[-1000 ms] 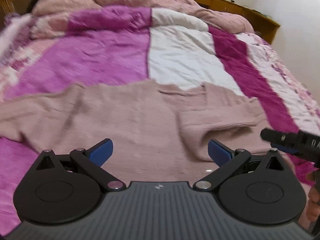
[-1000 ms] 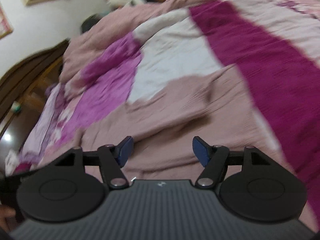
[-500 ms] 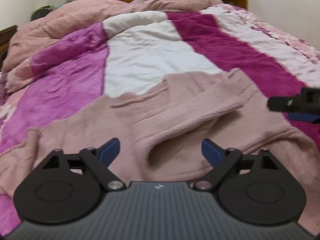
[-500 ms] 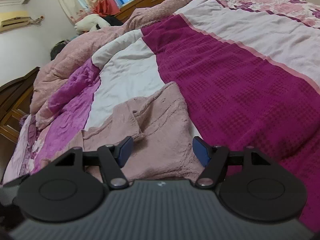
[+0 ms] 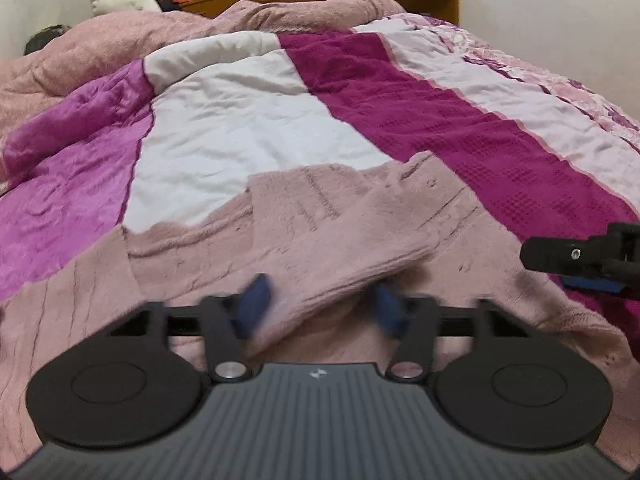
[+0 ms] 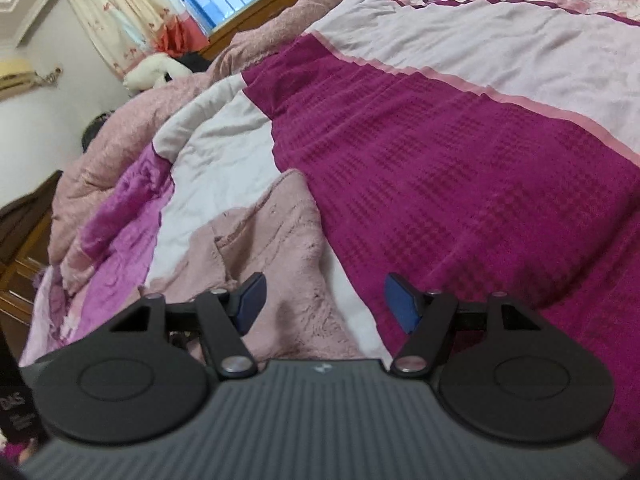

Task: Fold small clothes
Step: 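Lower the left gripper onto the other sleeve and close on it, then lift the sleeve with the left gripper, fold it across the body, open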

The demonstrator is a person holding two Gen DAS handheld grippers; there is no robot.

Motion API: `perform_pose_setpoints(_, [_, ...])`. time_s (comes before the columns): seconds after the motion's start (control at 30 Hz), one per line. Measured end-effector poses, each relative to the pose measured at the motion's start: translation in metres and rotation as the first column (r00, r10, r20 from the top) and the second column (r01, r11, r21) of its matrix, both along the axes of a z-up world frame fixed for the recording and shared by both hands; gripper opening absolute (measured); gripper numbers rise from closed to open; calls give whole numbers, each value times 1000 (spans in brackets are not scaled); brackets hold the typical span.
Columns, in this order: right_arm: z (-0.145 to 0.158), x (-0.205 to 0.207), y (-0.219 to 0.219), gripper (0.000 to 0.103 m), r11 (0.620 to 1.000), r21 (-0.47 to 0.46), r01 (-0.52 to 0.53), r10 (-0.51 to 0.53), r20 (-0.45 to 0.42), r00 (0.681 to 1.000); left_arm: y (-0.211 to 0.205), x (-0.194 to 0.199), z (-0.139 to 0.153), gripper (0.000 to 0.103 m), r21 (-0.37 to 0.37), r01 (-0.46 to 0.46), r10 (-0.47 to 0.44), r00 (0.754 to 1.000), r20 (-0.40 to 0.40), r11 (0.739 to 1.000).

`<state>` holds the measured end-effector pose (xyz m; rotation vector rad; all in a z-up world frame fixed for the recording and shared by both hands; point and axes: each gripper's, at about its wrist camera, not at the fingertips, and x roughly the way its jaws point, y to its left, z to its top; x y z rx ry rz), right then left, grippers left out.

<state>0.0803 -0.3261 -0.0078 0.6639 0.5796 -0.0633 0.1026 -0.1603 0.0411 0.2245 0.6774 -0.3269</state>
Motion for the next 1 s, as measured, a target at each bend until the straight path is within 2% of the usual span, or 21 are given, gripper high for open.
perform_pose_setpoints(0.03, [-1,-1,-1,69,1000,6,2,-2,3,1000,0,0,2,30,-17,3,-3,1000,-4,1000])
perform_pose_setpoints(0.07, [-2,-1,-1,69,1000,12,2,-3,5,1000,2,1,4,23,-54,4,-4,1000,-13,999])
perform_pose_setpoints(0.17, [-3,-1,-2,69,1000,22,5,-5,8,1000,9,0,12,16,-124,-4,4,1000,0,992])
perform_pose_setpoints(0.27, [-3,0,-1,69,1000,16,6,-6,9,1000,16,0,17,13,-152,-34,36,999,9,988])
perform_pose_setpoints(0.43, [-3,-1,0,68,1000,11,12,-12,13,1000,19,11,12,13,-188,-54,45,998,-51,981])
perform_pose_setpoints(0.53, [-4,-1,-1,68,1000,18,14,-15,15,1000,19,14,9,13,-213,-79,68,996,-58,974])
perform_pose_setpoints(0.67, [-4,-1,-1,68,1000,14,12,-13,13,1000,20,24,8,14,-304,-87,63,994,-87,949])
perform_pose_setpoints(0.73, [-4,-1,1,68,1000,10,12,-12,12,1000,16,28,9,14,-323,-78,52,995,-91,943])
perform_pose_setpoints(0.9, [-5,-1,-2,68,1000,25,14,-14,14,1000,7,42,9,15,-344,-107,73,991,-110,933])
perform_pose_setpoints(1.0, [-6,-1,-3,68,999,31,15,-15,16,1000,4,52,1,15,-321,-130,85,985,-150,938])
